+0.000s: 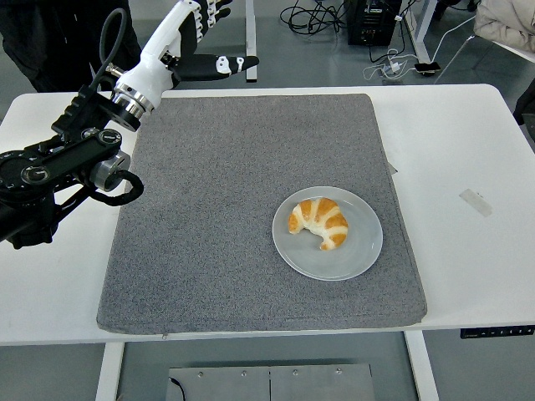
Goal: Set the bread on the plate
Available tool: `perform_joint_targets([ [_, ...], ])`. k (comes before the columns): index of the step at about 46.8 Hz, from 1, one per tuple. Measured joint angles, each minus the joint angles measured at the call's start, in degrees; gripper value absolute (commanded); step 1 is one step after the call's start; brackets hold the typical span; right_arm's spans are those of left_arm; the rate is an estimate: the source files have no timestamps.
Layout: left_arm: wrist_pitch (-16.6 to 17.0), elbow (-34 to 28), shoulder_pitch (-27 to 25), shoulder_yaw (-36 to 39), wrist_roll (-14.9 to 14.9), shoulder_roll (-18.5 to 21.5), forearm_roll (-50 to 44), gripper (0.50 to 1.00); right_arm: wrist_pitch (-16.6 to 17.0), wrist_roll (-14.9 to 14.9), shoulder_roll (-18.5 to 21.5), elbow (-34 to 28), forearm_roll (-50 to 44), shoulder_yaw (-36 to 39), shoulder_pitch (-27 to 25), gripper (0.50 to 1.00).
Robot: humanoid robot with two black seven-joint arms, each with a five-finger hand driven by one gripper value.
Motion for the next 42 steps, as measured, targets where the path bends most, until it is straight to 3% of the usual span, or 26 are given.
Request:
perform_joint_targets([
  [8,-0.1,2.1,5.0,-6.3,-1.2,-2.2,-3.8,0.969,0.0,0.0,0.0,0.0,0.0,0.0,0.0,1.0],
  [17,-2.1,12.2,5.7,-8.2,-2.3,-8.0,-12.5,0.969,0.0,0.0,0.0,0.0,0.0,0.0,0.0,1.0],
  [31,-14.9,27.3,5.7,-14.4,-2.5,-12.3,-27.8,0.969,0.0,0.0,0.0,0.0,0.0,0.0,0.0,1.0],
  [42,-21.5,33.5,5.7,-19.1,-1.9,-12.4,-30.8,0.969,0.2,0.0,0.0,0.8,0.0,0.2,0.1,1.0],
])
